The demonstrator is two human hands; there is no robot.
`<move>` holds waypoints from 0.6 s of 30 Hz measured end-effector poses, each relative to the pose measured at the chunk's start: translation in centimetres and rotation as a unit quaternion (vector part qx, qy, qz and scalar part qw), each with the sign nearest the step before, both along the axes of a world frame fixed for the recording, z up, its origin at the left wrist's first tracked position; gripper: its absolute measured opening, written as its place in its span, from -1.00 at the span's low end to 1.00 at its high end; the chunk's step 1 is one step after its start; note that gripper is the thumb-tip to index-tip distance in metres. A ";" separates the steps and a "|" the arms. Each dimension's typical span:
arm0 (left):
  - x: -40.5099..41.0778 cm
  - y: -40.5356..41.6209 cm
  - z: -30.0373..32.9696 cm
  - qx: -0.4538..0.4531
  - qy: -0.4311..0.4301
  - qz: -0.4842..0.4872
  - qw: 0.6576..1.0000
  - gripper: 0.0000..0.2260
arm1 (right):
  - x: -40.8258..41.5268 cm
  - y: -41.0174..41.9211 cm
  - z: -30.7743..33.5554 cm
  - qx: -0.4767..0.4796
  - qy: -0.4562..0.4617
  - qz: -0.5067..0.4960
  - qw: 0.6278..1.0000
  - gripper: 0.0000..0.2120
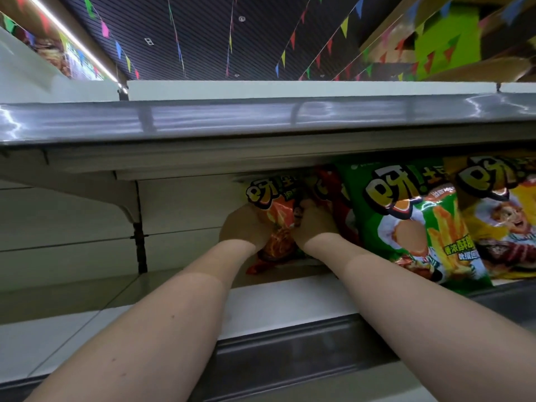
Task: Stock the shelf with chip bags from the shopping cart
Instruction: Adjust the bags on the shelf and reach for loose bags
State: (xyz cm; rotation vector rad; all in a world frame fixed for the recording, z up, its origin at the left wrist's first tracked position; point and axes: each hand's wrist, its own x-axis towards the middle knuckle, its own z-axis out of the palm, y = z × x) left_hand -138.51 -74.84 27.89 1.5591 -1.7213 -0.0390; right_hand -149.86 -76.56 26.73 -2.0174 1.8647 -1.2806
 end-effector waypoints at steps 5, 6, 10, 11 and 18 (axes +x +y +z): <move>0.7 1.7 2.0 -0.019 0.020 0.000 1.000 -0.76 | -0.1 2.3 1.3 -0.015 -0.010 0.043 0.999 -0.65; 1.2 2.2 2.1 -0.025 0.027 -0.003 0.999 -0.75 | -0.1 3.1 1.4 -0.013 0.005 0.053 0.999 -0.70; 3.2 5.1 1.5 -0.026 0.052 -0.006 0.998 -0.73 | 0.4 6.5 1.3 -0.003 0.053 0.087 0.995 -0.78; 3.6 5.9 1.3 -0.022 0.053 0.005 0.998 -0.75 | 0.8 7.4 1.1 0.000 0.044 0.100 0.994 -0.80; 7.7 12.0 -1.4 -0.045 0.086 0.087 0.991 -0.89 | 5.2 13.1 0.1 -0.038 0.062 0.268 0.961 -0.71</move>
